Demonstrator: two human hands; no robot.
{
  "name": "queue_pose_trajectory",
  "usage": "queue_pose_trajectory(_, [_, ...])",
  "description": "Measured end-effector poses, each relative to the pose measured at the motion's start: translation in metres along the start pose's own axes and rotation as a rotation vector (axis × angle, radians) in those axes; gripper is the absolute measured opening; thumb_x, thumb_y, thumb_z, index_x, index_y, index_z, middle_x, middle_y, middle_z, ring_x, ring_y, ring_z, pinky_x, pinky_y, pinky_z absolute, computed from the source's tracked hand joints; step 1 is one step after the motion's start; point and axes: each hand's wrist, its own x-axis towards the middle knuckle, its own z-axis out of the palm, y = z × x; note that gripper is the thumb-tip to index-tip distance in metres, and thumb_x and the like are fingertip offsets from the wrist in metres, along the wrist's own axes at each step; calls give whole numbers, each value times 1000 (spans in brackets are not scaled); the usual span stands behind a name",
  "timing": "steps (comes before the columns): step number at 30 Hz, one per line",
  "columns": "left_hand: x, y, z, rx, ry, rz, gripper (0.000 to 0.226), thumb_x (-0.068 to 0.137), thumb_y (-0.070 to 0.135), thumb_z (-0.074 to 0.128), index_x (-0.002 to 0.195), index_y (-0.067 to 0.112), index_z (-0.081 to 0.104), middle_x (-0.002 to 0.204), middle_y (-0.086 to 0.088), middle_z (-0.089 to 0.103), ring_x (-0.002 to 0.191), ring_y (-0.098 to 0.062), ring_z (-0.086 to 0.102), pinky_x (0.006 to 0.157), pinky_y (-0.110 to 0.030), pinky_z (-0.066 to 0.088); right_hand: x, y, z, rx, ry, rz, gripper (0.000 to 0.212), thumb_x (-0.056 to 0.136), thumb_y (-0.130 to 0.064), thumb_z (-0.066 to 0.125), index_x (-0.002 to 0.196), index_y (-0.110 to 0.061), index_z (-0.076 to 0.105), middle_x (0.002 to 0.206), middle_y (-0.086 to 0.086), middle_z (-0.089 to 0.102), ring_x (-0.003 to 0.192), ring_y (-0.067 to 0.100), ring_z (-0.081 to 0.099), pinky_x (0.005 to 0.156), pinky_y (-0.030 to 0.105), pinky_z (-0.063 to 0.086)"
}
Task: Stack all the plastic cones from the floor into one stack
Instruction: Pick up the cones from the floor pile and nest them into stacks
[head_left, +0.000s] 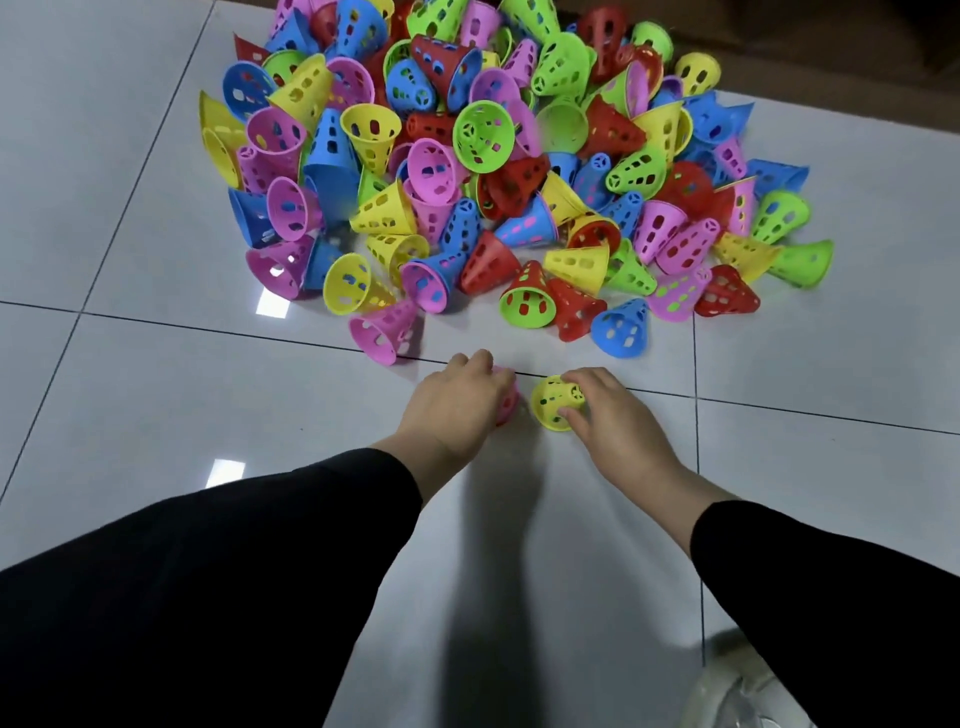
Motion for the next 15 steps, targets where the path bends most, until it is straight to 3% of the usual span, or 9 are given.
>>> queue_pose_trajectory(3, [17,5,-9,28,-132,-56,24,91,10,47,114,13,54,111,-11,52,105,-34,50,65,-38,33,15,1,-5,-15,-4,22,39,93,-21,67,131,-13,57,129,4,57,112,28,58,90,35,45])
queue_pose_trajectory(6, [26,2,-10,-111,-143,-96,37,89,7,51,125,13,46,119,-13,48,108,-38,52,72,-44,45,32,1,-15,14,56,51,47,91,-36,69,130,-12,59,129,6,55,118,25,52,96,36,44])
queue_pose_trajectory(8, [31,-1,-9,-204,-46,-59,46,90,21,60,133,15,43,130,-11,44,113,-36,53,81,-46,50,45,4,-25,66,279,146,48,92,-48,64,123,-12,62,121,9,57,114,28,52,93,41,46])
queue_pose_trajectory(10, [44,-3,-10,-297,184,-68,48,93,40,60,133,16,48,131,-9,48,112,-32,54,80,-43,50,64,14,-35,141,419,326,51,93,-49,60,124,-8,59,123,14,55,114,33,53,94,43,47])
queue_pose_trajectory(12, [67,-5,-16,-358,333,-166,45,98,45,53,131,15,50,125,-10,55,108,-32,57,79,-41,48,85,28,-43,234,359,555,63,92,-49,63,136,-6,50,134,20,50,120,38,52,99,43,45])
queue_pose_trajectory(15, [110,-4,-23,-439,296,-337,44,98,46,51,126,12,52,114,-14,61,104,-35,58,81,-41,46,109,44,-49,436,141,786,85,88,-58,64,150,-8,33,142,17,49,123,35,54,97,41,48])
